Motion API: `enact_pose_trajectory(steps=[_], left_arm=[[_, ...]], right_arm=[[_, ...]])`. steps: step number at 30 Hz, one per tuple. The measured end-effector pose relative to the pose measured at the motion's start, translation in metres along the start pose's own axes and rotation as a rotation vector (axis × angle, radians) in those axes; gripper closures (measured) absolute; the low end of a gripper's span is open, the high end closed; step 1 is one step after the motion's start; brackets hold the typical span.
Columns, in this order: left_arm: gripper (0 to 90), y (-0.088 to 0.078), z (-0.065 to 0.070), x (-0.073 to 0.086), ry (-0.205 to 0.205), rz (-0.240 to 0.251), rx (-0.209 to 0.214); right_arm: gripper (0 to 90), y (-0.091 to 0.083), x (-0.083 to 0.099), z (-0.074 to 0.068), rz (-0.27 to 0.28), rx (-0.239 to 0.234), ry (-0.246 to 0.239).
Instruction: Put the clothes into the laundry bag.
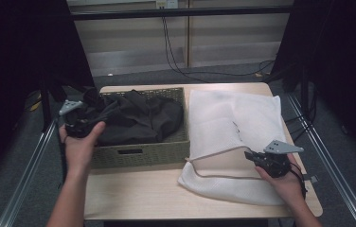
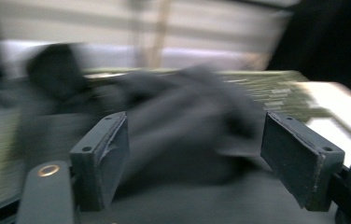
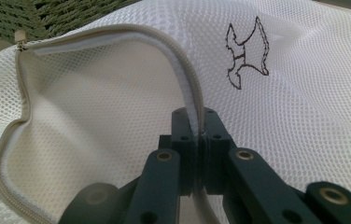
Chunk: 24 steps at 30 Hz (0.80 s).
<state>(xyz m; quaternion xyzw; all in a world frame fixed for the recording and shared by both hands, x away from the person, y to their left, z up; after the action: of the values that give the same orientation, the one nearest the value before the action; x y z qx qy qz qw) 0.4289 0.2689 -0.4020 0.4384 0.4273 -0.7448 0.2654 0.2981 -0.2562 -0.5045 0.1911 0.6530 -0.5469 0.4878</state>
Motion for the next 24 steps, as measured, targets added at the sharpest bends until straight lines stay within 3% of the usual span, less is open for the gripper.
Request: enact_pose_trajectory(steps=[1, 4, 5, 6, 7, 8, 9, 11, 14, 15, 17, 18, 19, 20, 21, 22, 24], left_arm=[[23.1, 0.0, 0.0, 0.0, 0.0, 0.0, 0.0], [25.5, 0.005, -0.028, 0.003, -0.041, -0.063, -0.071], [30.7, 0.01, -0.037, 0.009, -0.021, -0.135, -0.125], [36.2, 0.01, -0.037, 0.009, -0.021, -0.135, -0.125], [41.5, 0.015, -0.04, 0.013, 0.009, -0.215, -0.171], [43.3, 0.018, -0.04, 0.014, 0.014, -0.245, -0.191], [45.1, 0.018, -0.04, 0.014, 0.014, -0.245, -0.191], [45.2, 0.024, -0.043, 0.016, 0.021, -0.322, -0.225], [43.3, 0.033, -0.056, 0.018, 0.021, -0.416, -0.321], [47.7, 0.034, -0.058, 0.017, 0.031, -0.426, -0.344], [50.4, 0.036, -0.058, 0.016, 0.047, -0.443, -0.352], [64.8, 0.037, -0.058, 0.016, 0.046, -0.458, -0.34], [73.7, 0.038, -0.058, 0.017, 0.035, -0.475, -0.304], [88.8, 0.038, -0.058, 0.017, 0.035, -0.475, -0.304], [89.0, 0.038, -0.052, 0.016, 0.018, -0.445, -0.226], [89.4, 0.039, -0.044, 0.014, 0.025, -0.427, -0.184], [89.6, 0.043, -0.02, 0.007, 0.02, -0.366, -0.053]], right_arm=[[87.0, 0.0, 0.0, 0.0, 0.0, 0.0, 0.0], [86.9, 0.001, -0.001, -0.002, 0.004, -0.001, -0.013], [86.8, 0.0, -0.002, -0.002, 0.005, -0.002, -0.01], [86.8, 0.0, -0.002, -0.002, 0.005, -0.002, -0.01], [86.8, 0.001, -0.002, -0.001, 0.004, -0.002, -0.004], [86.8, 0.001, -0.002, -0.001, 0.005, -0.008, 0.001], [86.8, 0.001, -0.002, -0.001, 0.005, -0.008, 0.001], [86.8, 0.002, -0.001, -0.002, -0.002, -0.005, 0.006], [86.7, 0.002, 0.0, -0.003, -0.004, -0.006, -0.004], [86.7, 0.002, 0.0, -0.003, -0.006, -0.008, -0.001], [86.8, 0.002, 0.001, -0.002, -0.004, -0.008, -0.002], [86.8, 0.002, 0.001, -0.002, -0.002, -0.009, 0.0], [86.8, 0.002, 0.001, -0.001, -0.002, -0.009, 0.0], [86.8, 0.002, 0.001, -0.001, -0.002, -0.009, 0.0], [86.8, 0.002, 0.001, -0.001, -0.002, -0.01, 0.0], [86.8, 0.002, 0.001, -0.001, 0.001, -0.014, -0.002], [86.8, 0.002, 0.001, -0.002, -0.005, -0.012, 0.0]])
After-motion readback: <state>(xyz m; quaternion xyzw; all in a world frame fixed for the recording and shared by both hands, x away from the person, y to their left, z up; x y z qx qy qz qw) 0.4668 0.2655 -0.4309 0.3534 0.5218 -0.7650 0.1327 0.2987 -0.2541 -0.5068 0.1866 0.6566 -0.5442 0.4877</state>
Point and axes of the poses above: each handheld gripper's, and its own axes: y roughly forward along the jaws, x roughly out of its underside, z roughly to its right, the point moved 6 cm from there along y, roughly forward along the jaws, and after that the axes turned 9 degrees about x, right-handed, at the moved point
